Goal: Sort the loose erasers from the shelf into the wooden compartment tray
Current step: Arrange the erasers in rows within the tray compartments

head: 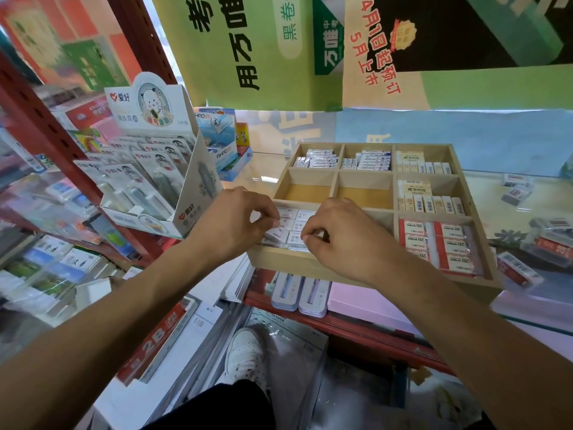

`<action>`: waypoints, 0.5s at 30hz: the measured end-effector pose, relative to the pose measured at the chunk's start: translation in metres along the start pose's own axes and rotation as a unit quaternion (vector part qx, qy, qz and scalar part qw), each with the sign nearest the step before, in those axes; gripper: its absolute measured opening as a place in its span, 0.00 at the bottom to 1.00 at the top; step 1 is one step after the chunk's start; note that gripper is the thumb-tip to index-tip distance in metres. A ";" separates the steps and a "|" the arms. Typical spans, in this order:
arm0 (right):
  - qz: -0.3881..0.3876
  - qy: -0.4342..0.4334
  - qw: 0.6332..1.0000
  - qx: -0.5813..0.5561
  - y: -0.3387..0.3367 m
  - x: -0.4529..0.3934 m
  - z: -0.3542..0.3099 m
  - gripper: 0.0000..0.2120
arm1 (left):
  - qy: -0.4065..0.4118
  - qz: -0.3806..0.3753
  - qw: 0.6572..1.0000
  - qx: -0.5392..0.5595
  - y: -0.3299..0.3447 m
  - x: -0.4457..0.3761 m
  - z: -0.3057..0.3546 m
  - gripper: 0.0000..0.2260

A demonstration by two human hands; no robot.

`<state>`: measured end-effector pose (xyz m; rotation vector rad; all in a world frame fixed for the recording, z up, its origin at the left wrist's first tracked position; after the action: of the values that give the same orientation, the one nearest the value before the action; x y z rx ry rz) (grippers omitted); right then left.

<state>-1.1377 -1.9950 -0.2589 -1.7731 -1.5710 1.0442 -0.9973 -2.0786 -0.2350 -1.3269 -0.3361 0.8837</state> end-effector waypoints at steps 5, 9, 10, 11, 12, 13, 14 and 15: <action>0.008 0.000 0.998 0.062 0.000 0.001 -0.005 0.11 | 0.048 -0.002 0.998 -0.040 0.003 0.004 -0.002 0.04; 0.034 0.011 0.998 0.048 -0.003 -0.002 -0.007 0.09 | 0.027 -0.054 0.998 -0.034 0.002 0.003 -0.006 0.08; 0.036 0.015 0.998 0.040 -0.003 -0.003 -0.007 0.08 | 0.024 -0.058 0.997 -0.035 0.003 0.002 -0.006 0.07; 0.037 0.016 0.999 0.034 -0.003 -0.004 -0.007 0.07 | 0.026 -0.060 0.997 -0.038 0.004 0.001 -0.004 0.06; 0.040 0.015 0.999 0.031 -0.003 -0.004 -0.007 0.07 | 0.031 -0.058 0.997 -0.043 0.005 0.000 -0.003 0.04; 0.043 0.013 0.999 0.030 -0.003 -0.004 -0.006 0.07 | 0.034 -0.056 0.997 -0.045 0.007 0.000 -0.002 0.04; 0.046 0.011 0.998 0.032 -0.002 -0.004 -0.006 0.07 | 0.032 -0.054 0.997 -0.045 0.008 0.000 -0.002 0.04; 0.048 0.009 0.998 0.032 -0.001 -0.004 -0.005 0.07 | 0.029 -0.051 0.997 -0.044 0.009 0.001 -0.002 0.04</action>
<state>-1.1341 -1.9986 -0.2539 -1.8246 -1.4381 1.1072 -0.9986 -2.0793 -0.2438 -1.4020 -0.3966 0.7508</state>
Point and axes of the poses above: each hand's wrist, its own x-axis away from the middle knuckle, its own y-axis out of the palm, z = x × y, the point moved 5 cm from there along -x, towards the middle knuckle, and after that the axes turned 4 degrees about -x, right-handed, at the moved point
